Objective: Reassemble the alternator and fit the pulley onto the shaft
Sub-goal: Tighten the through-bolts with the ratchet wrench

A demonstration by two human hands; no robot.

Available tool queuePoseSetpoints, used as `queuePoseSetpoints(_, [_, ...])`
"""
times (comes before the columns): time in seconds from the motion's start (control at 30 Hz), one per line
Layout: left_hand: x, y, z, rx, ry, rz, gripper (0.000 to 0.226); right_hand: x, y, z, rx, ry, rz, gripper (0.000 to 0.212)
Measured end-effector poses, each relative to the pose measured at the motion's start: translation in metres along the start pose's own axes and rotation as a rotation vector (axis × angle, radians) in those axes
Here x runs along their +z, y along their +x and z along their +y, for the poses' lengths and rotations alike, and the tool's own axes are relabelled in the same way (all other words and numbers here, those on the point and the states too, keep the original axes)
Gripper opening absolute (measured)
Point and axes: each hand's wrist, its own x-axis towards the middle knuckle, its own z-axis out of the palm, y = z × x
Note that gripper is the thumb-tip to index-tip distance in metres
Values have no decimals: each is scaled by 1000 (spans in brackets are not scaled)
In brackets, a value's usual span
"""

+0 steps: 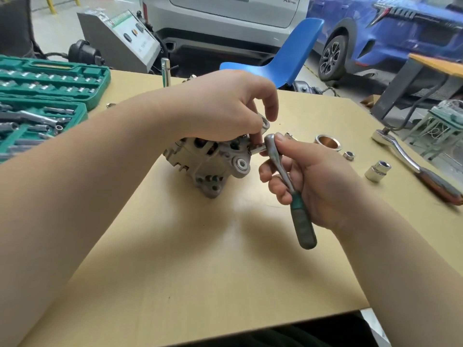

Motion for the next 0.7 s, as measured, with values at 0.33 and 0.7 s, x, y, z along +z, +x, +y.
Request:
queuePoseSetpoints(0.33, [5, 3, -9, 55, 160, 113, 10, -10, 3, 16, -33, 173, 174, 18])
queuePoseSetpoints(0.7, [17, 1, -2, 197, 522, 110, 12, -9, 5, 25, 38, 205, 221, 17])
